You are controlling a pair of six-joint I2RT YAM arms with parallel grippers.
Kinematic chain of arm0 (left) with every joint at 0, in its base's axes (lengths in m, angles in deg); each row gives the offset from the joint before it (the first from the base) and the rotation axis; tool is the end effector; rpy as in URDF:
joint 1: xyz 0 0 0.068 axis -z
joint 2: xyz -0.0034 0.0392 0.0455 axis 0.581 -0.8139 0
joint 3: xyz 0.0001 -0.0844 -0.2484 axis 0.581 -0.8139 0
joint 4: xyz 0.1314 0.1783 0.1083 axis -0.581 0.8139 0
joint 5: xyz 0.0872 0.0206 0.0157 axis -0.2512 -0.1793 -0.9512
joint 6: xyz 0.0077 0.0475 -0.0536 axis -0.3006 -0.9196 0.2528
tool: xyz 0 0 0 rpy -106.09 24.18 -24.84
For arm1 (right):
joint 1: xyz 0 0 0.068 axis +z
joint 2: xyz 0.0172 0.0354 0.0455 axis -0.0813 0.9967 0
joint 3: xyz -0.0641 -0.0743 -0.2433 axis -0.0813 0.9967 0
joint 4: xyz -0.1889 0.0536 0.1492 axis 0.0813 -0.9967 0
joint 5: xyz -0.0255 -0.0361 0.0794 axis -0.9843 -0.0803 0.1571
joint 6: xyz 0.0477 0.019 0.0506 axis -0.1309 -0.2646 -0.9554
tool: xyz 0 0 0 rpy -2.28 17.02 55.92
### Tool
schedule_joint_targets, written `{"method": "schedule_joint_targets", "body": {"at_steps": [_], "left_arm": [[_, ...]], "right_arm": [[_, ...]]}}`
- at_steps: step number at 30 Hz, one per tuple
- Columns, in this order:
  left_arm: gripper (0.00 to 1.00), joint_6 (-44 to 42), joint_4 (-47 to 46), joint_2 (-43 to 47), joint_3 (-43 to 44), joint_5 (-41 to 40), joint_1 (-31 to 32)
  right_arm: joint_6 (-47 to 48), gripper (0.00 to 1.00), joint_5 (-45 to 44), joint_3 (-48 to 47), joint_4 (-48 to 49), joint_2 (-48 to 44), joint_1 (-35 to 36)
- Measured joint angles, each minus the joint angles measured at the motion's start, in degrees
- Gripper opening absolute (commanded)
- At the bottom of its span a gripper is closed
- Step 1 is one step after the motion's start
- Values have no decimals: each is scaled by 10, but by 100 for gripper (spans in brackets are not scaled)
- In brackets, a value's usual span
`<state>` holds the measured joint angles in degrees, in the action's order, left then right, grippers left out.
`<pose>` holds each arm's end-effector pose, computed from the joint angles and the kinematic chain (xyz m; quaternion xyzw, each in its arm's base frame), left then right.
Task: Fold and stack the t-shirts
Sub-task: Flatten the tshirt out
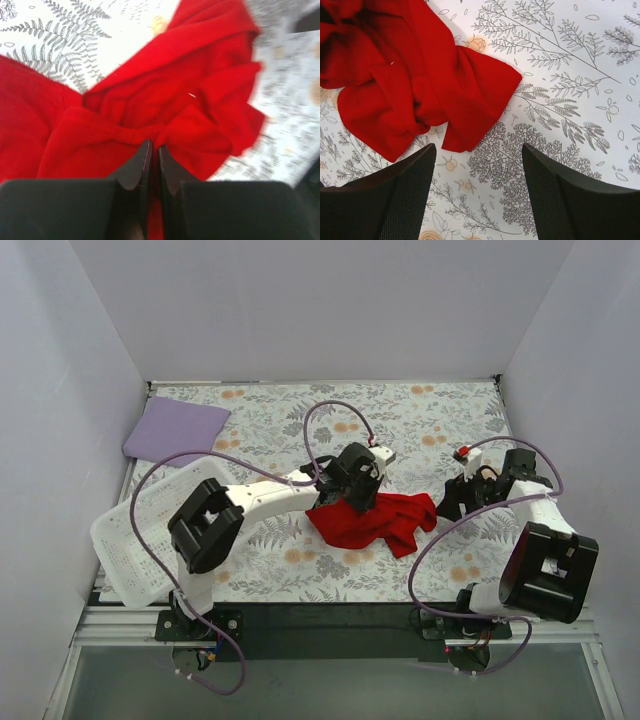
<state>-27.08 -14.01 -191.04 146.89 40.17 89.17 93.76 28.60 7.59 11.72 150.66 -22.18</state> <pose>0.2513 -0.3504 0.1797 0.0586 0.9313 -0.3040 0.1919 0.2377 -0.0323 0.1825 -0.2789 0.8682 0.2110 0.3521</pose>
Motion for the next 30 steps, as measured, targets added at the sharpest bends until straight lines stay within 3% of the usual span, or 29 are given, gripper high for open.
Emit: {"method": "schedule_joint_targets", "body": {"at_steps": [5,8,11,15,27,30], "left_arm": [[0,53,-39,95,-67,33,-3],[0,75,-58,113,-94,45,-4],[0,96,-67,114,-122,51,-8],[0,128,-77,138,-170,52,-23],[0,255,-108,481,-376,-60,-118],[0,278,-97,530,-406,-86,-145]], "right_arm": [[-1,68,-30,-25,8,54,59],[-12,55,-47,-33,13,75,99],[-30,37,-66,-35,21,87,123],[-44,2,-97,-35,28,87,125],[-52,1,-131,-51,36,-18,121],[-56,1,-132,-52,37,-30,115]]}}
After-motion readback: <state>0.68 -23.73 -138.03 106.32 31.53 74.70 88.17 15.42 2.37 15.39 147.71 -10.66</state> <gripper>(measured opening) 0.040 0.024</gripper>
